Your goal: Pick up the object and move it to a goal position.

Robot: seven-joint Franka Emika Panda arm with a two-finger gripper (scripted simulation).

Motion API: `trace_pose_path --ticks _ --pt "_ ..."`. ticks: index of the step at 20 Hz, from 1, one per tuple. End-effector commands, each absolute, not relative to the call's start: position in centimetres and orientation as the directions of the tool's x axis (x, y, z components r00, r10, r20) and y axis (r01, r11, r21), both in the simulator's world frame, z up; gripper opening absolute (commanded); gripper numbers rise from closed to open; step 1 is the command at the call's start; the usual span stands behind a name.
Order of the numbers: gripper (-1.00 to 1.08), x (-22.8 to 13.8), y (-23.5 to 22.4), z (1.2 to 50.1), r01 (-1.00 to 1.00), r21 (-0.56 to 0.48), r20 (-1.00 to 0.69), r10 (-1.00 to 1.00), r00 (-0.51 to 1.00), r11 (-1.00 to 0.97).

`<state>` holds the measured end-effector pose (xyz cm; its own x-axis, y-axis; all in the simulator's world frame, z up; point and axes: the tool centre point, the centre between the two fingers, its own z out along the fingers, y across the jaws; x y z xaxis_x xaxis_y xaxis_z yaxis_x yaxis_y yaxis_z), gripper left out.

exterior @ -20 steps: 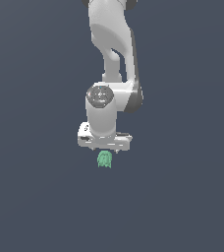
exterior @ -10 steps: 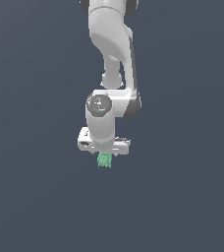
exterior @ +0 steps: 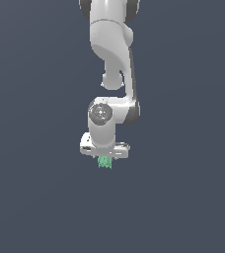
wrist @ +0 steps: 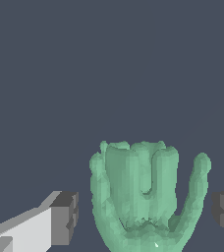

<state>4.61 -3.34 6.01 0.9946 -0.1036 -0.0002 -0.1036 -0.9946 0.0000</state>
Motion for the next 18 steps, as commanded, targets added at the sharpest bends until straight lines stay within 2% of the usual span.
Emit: trace_pose_path --ticks 1,7,8,18 --pt "1.00 4.58 -3.34 4.84 -0.104 0.000 0.000 -0.104 0.995 -0.995" --pt "1.00 4.73 -3.35 4.07 -0.104 0.000 0.000 -0.104 0.995 -0.995" --pt "-1.00 4.73 -3.35 4.07 -0.104 0.000 0.000 -0.104 0.995 -0.995" --pt "-1.00 4.74 -3.35 4.09 -0.104 0.000 0.000 -0.104 0.995 -0.995"
